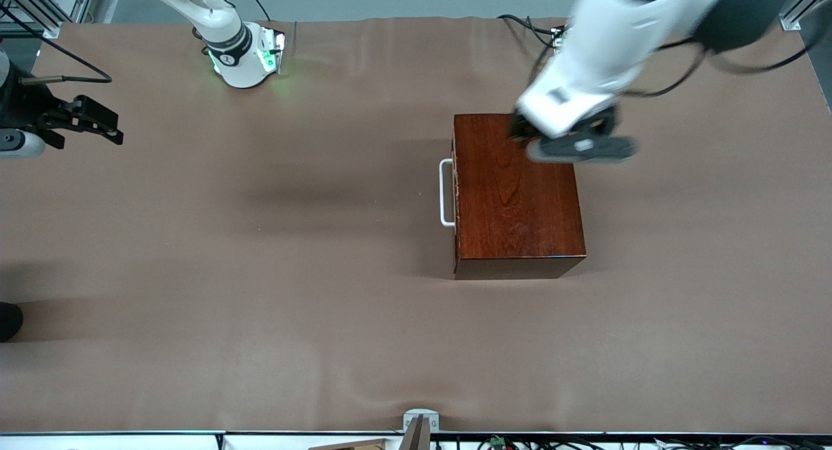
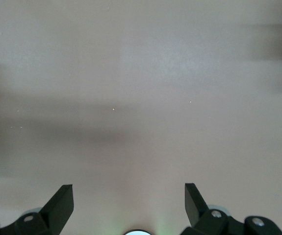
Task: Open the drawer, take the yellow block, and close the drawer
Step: 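Reach the left gripper to the white drawer handle of the cabinet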
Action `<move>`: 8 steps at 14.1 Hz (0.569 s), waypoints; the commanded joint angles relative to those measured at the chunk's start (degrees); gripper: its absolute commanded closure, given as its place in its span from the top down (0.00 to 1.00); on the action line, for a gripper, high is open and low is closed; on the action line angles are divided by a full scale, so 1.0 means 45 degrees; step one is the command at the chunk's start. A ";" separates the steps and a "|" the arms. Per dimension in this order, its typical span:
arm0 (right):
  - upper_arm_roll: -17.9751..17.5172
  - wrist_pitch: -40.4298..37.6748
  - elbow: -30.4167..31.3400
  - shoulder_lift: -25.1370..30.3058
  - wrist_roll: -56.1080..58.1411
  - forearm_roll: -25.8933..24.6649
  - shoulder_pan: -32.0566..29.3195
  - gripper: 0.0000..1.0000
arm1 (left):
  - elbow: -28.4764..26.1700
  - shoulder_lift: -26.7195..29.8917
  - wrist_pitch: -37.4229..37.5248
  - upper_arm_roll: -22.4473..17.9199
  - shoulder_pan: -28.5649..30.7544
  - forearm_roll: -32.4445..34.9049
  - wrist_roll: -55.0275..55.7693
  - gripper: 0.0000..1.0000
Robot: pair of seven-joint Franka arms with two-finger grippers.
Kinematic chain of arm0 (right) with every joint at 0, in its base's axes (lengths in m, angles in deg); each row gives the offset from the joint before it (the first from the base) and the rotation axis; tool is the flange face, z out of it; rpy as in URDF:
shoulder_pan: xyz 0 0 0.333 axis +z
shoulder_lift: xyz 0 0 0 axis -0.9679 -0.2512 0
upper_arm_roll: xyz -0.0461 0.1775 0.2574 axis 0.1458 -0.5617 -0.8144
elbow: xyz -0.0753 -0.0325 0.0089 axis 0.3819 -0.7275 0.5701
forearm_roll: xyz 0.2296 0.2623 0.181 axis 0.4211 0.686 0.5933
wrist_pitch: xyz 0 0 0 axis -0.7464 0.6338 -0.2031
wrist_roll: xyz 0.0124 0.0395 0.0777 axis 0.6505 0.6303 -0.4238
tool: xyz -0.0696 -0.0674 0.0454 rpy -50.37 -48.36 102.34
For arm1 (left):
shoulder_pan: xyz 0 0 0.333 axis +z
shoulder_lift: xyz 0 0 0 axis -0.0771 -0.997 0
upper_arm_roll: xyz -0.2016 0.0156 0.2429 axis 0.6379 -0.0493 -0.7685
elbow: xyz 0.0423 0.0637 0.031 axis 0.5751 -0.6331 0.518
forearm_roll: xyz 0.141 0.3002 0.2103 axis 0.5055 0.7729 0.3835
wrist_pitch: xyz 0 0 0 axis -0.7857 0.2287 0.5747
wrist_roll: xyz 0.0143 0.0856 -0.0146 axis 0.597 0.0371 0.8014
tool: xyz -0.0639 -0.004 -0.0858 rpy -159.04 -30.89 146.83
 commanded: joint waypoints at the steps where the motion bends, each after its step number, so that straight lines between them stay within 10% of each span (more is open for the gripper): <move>1: -0.0065 0.0008 0.0170 0.0216 0.0075 0.0087 -0.0141 1.00 | 0.1040 -0.1465 -0.0750 -0.0256 -0.1475 0.0673 0.0877 1.00; 8: -0.0065 0.0027 0.0092 0.0119 0.0055 -0.0011 -0.0200 1.00 | 0.3014 -0.5001 -0.1553 -0.5955 -0.8115 0.0811 0.2501 1.00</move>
